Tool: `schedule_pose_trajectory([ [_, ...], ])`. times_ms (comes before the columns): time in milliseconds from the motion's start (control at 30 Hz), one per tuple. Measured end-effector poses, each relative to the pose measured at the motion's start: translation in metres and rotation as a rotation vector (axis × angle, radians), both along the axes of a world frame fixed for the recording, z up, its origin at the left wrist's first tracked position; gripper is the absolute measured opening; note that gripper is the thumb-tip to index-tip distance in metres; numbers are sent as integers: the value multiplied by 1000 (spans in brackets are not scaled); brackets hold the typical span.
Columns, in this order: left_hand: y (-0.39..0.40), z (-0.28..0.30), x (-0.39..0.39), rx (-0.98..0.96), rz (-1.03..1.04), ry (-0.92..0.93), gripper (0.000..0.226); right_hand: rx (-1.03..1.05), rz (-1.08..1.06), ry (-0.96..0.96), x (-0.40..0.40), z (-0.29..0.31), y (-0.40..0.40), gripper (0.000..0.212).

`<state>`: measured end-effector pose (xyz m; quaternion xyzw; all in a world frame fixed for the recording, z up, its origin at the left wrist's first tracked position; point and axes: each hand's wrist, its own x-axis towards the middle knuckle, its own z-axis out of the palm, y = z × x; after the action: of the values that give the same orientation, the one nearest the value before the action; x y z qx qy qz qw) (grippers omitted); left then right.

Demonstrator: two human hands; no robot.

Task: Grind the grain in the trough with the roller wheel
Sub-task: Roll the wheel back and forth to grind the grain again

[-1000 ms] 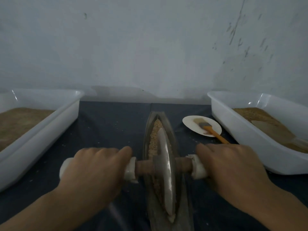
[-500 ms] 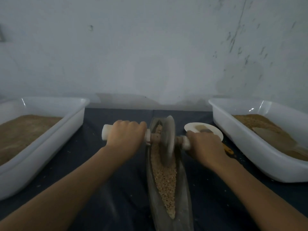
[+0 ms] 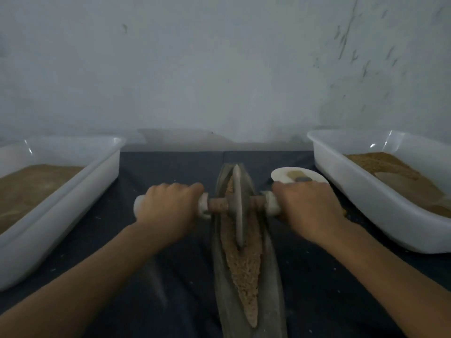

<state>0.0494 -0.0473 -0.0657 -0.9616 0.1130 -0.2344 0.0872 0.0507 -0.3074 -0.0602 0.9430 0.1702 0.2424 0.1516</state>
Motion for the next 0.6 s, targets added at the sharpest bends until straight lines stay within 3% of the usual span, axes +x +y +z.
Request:
schedule_pose_trajectory([
  [200, -4, 4, 56, -145, 48, 91, 15, 22, -32, -36, 57, 16, 18, 27],
  [333, -2, 5, -4, -49, 40, 116, 23, 40, 35, 26, -2, 8, 5, 27],
  [500, 10, 4, -88, -4, -137, -15, 41, 101, 324, -74, -77, 15, -14, 51],
  [600, 3, 5, -78, 42, -63, 74, 33, 35, 217, 16, -68, 18, -6, 49],
])
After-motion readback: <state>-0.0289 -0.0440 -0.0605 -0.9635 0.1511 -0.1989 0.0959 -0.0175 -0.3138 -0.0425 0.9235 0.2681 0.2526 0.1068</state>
